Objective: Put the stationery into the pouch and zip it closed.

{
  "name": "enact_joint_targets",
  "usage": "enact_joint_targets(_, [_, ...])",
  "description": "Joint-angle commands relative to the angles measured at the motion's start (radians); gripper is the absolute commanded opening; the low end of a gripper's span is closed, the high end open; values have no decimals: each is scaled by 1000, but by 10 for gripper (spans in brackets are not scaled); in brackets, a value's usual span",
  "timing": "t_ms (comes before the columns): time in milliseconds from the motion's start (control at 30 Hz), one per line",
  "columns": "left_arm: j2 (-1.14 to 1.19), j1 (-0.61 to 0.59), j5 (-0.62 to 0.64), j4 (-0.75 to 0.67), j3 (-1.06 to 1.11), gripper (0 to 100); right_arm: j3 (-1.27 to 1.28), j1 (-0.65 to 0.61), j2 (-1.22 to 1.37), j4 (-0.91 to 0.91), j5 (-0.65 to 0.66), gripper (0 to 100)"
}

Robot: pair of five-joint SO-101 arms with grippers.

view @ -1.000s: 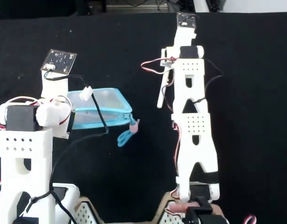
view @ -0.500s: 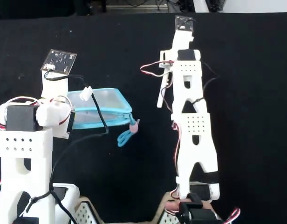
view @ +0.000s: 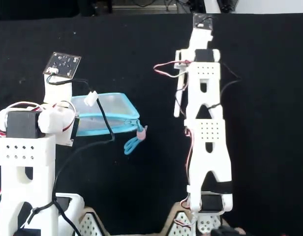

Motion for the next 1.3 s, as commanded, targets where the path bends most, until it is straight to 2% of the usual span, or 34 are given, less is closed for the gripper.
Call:
enact_joint_targets(0, [-3, 10, 9, 9, -4, 30, -90, 12, -24, 107, 12, 11])
enact_joint_targets(267, [-3, 10, 9, 11, -5, 30, -77, -34, -67, 325, 258, 10])
enact_joint_targets(567, [-3, 10, 9, 14, -1, 30, 182, -9, -222, 325, 256, 10])
enact_joint_targets(1100, [-3, 10, 9, 14, -1, 30, 1013, -17, -1064, 313, 261, 10])
enact_joint_targets(1267, [-3, 10, 9, 12, 1, 30, 1253, -17, -1310, 233, 327, 10])
